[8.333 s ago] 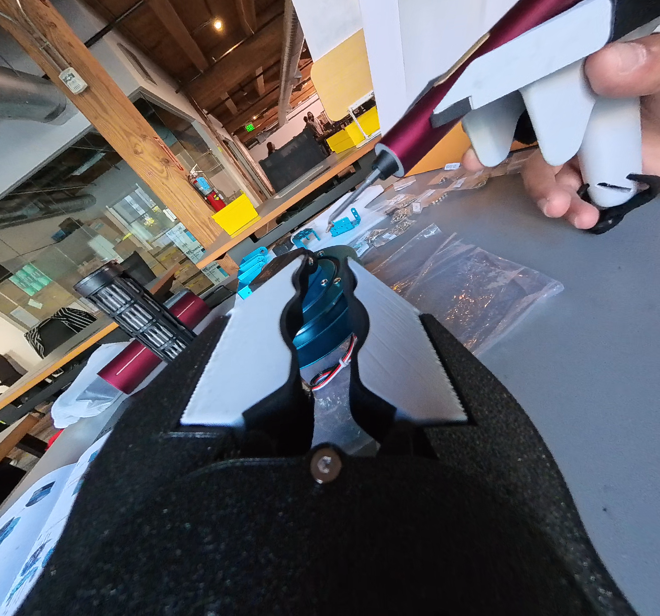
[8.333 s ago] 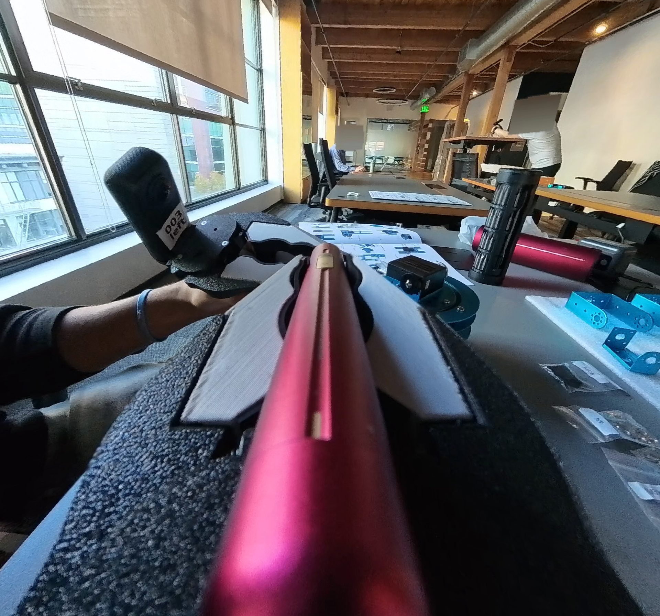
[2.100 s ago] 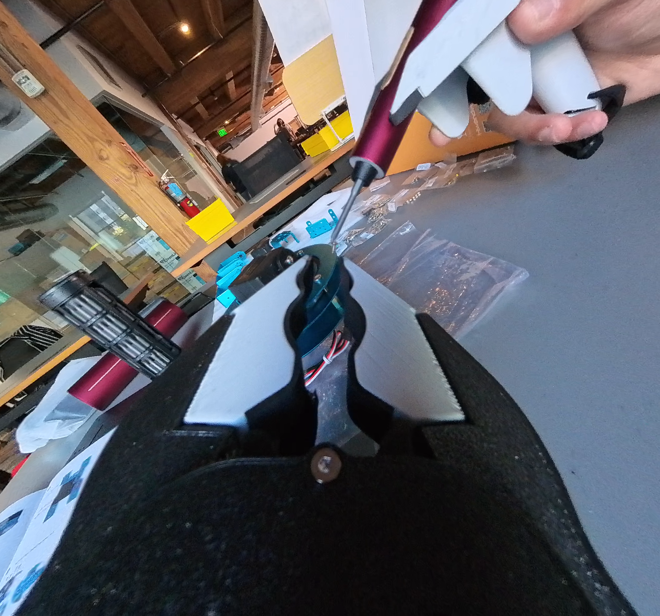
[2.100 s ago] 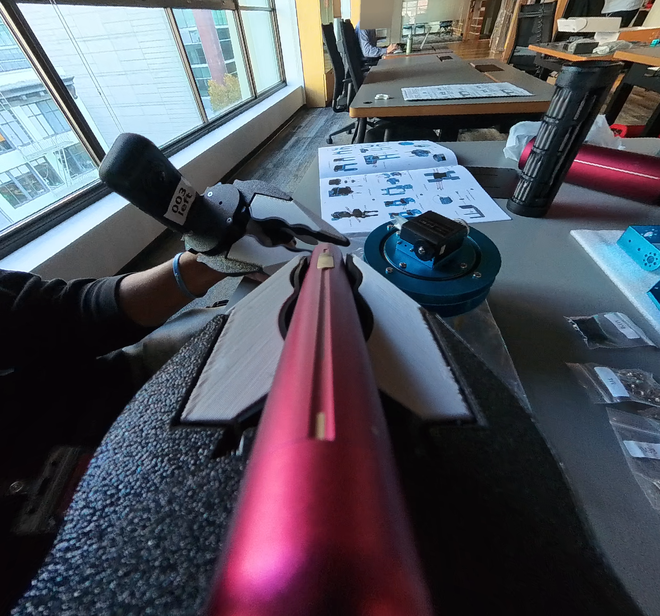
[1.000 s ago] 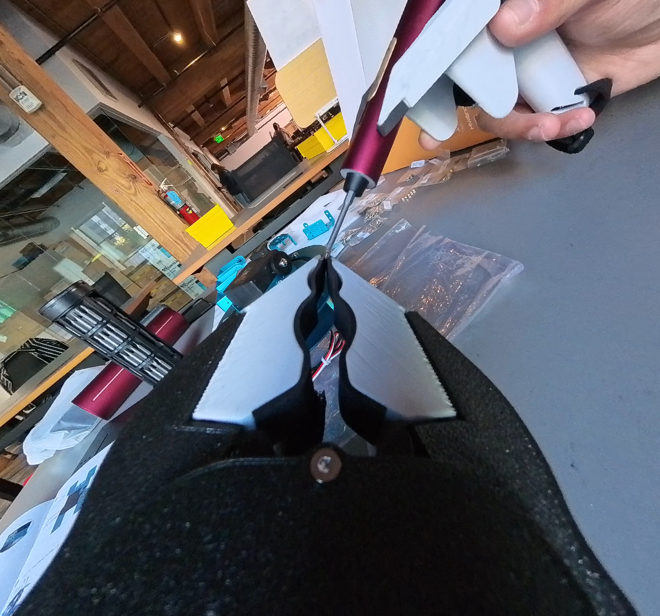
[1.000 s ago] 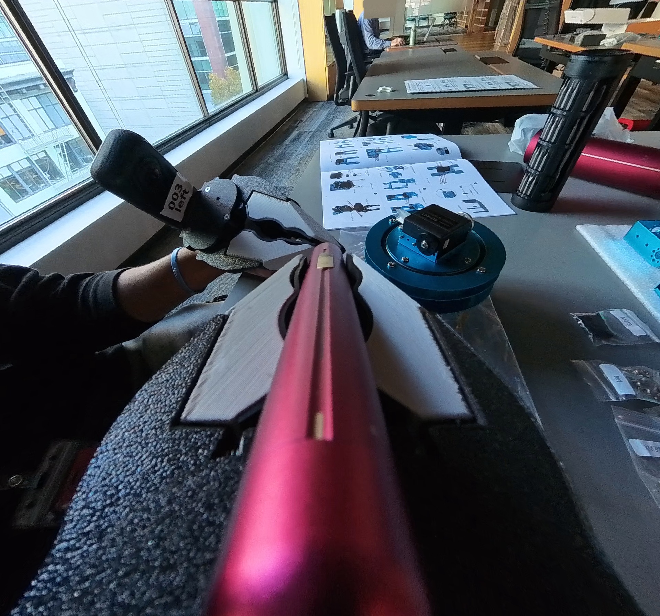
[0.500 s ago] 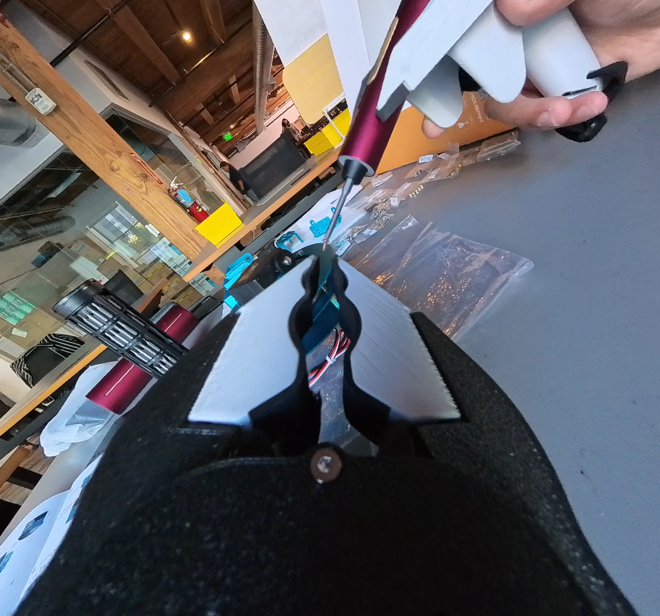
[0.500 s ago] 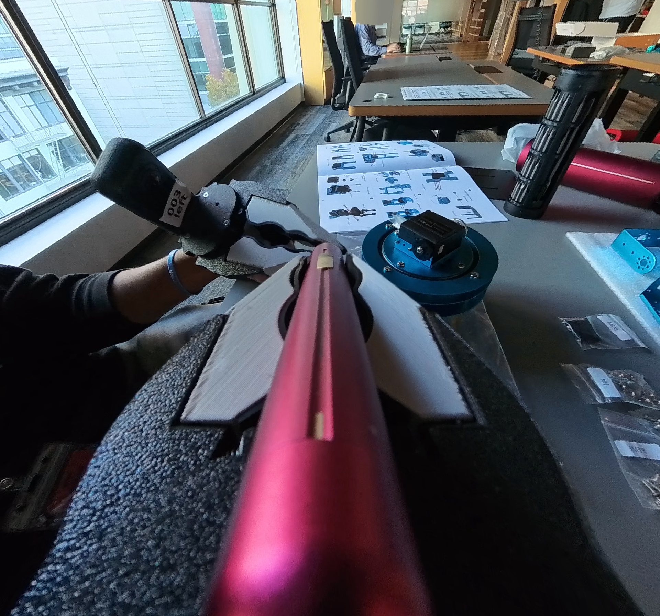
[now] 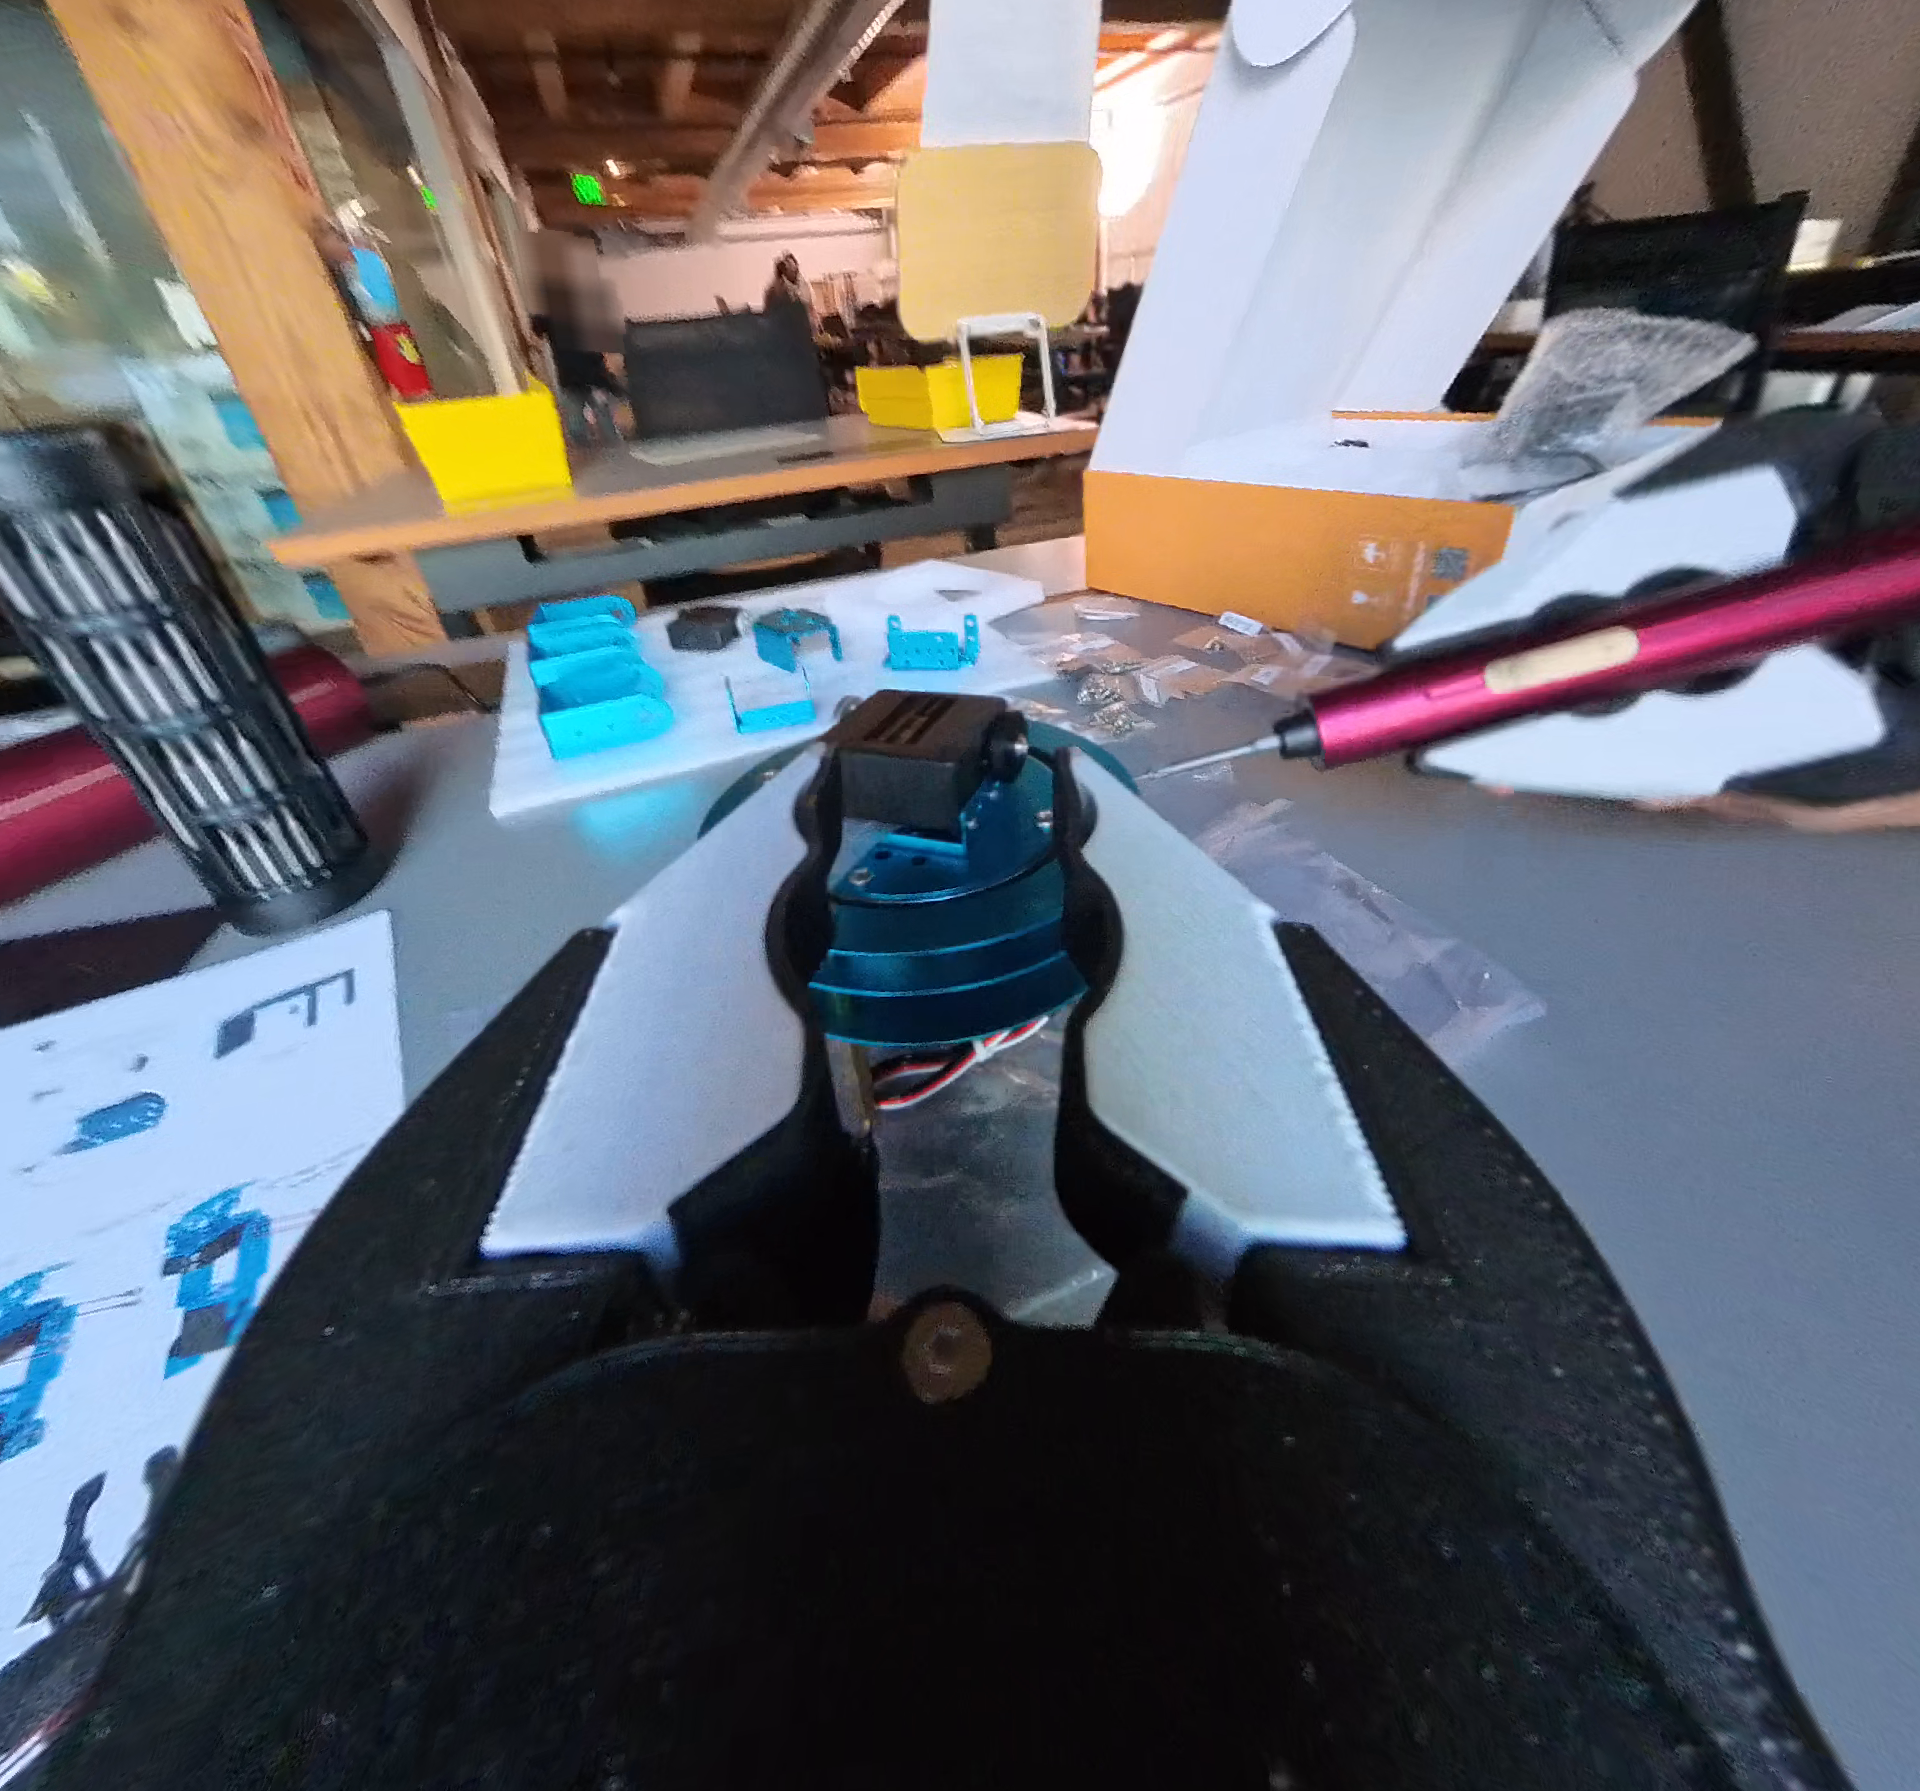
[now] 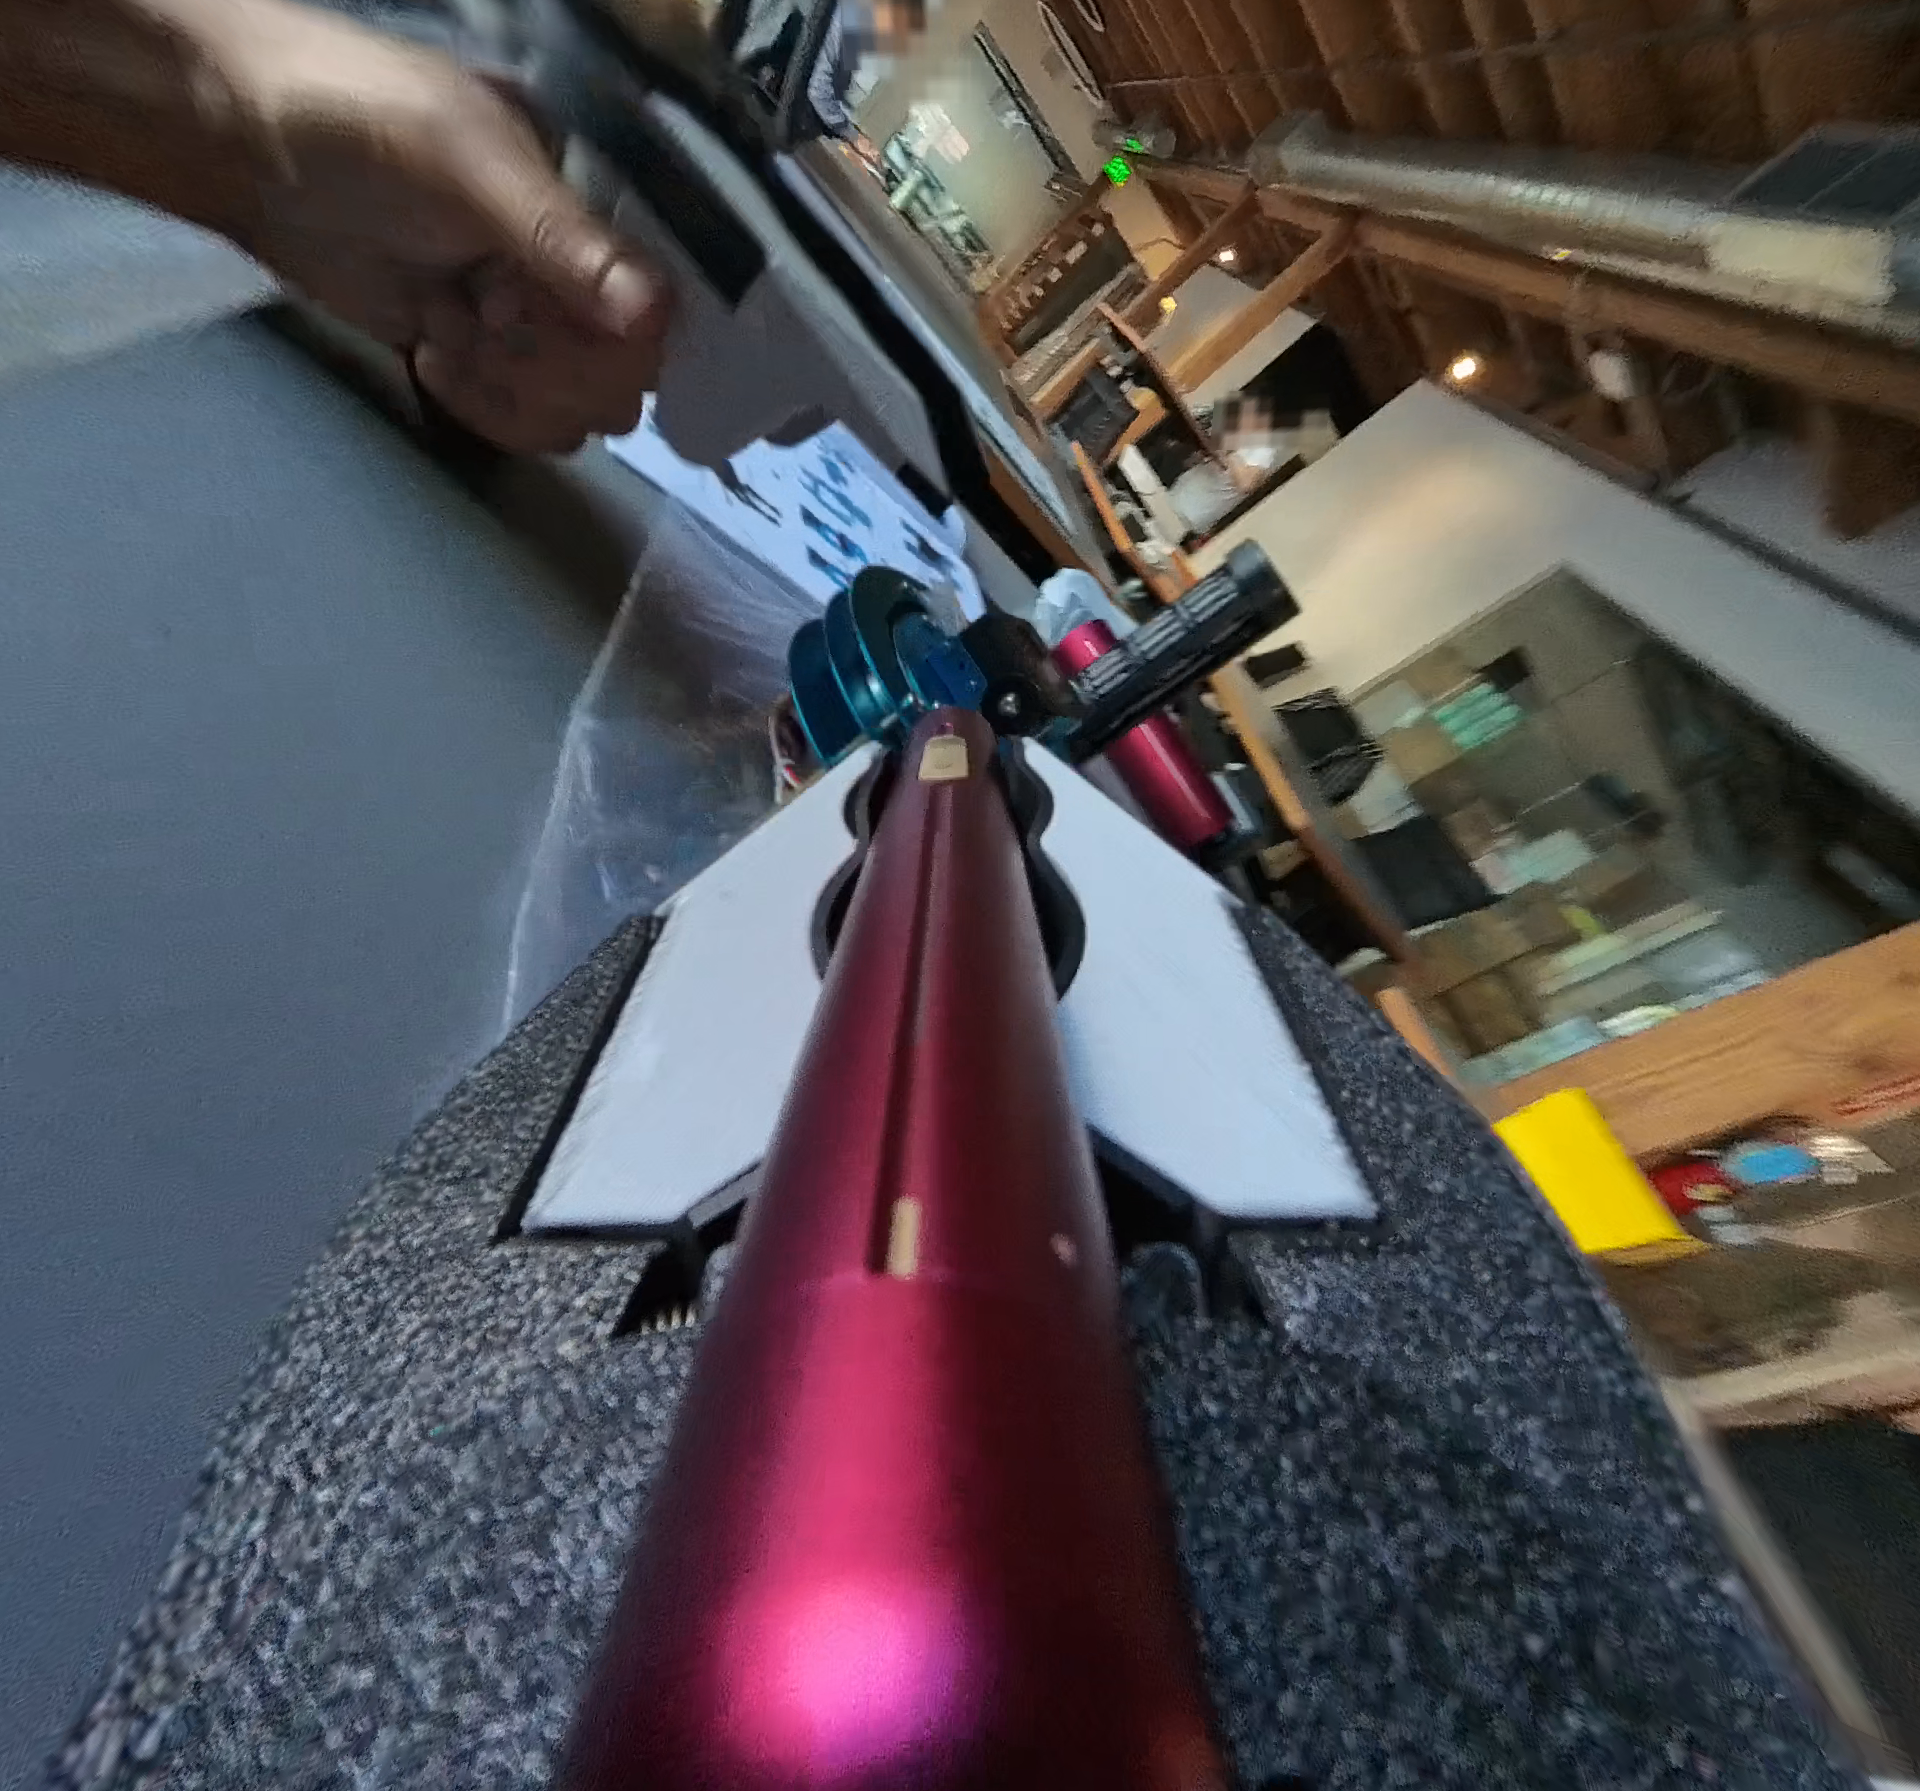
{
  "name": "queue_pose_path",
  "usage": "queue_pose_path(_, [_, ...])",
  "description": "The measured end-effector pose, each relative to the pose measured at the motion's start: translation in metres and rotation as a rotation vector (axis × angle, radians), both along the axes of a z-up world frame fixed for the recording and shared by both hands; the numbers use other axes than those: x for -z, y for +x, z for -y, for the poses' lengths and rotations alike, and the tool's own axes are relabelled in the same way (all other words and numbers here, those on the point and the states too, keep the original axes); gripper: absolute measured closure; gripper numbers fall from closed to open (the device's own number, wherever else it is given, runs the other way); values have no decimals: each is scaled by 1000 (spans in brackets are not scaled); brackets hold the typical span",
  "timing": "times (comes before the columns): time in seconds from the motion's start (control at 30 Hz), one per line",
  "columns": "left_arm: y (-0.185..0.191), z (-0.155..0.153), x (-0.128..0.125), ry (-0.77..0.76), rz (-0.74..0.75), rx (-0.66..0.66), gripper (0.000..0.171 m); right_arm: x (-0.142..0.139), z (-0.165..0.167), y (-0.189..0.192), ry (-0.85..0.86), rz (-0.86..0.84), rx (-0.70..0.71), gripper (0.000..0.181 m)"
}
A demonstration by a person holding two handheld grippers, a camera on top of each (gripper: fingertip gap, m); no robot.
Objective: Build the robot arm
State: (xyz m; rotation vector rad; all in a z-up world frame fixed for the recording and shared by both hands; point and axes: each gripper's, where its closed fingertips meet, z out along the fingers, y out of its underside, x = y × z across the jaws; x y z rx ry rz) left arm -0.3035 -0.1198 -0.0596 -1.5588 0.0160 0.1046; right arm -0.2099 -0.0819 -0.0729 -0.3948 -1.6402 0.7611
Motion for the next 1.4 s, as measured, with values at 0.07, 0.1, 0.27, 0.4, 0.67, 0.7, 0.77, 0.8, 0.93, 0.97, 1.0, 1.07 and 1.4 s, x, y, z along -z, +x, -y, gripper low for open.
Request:
queue_pose_path(0.07, [-7,-6,3,-52,56,44,124,5,1,-3,93,-63,26,160])
queue_pose_path(0.1, [-10,-10,5,-80,81,68,119,5,1,-4,121,-95,38,160])
queue_pose_path(0.27, [-17,-27,15,-185,92,160,106,0,-5,-10,190,-193,83,160])
queue_pose_path(0.4, [-15,-37,16,-201,119,241,106,8,-10,-14,224,-187,67,160])
queue_pose_path(0.67, [-11,-41,17,-147,169,353,117,15,-11,-25,308,-207,41,160])
queue_pose_path(0.7, [-13,-41,16,-136,169,349,121,15,-12,-25,302,-203,45,160])
queue_pose_path(0.77, [-17,-42,16,-133,161,320,130,15,-13,-26,282,-189,43,160])
queue_pose_path(0.8, [-18,-43,17,-135,155,315,131,15,-14,-27,277,-187,50,160])
queue_pose_path(0.93, [-18,-44,19,-143,137,301,130,15,-12,-28,271,-181,37,159])
queue_pose_path(0.97, [-18,-44,19,-144,133,299,130,16,-12,-28,272,-177,37,159])
queue_pose_path(1.0, [-18,-44,19,-144,132,299,130,15,-12,-29,272,-183,41,160])
queue_pose_path(1.07, [-18,-44,19,-144,133,300,130,15,-12,-30,268,-182,43,159])
queue_pose_path(1.4, [-18,-44,19,-146,119,288,130,14,-11,-31,268,-185,43,160])
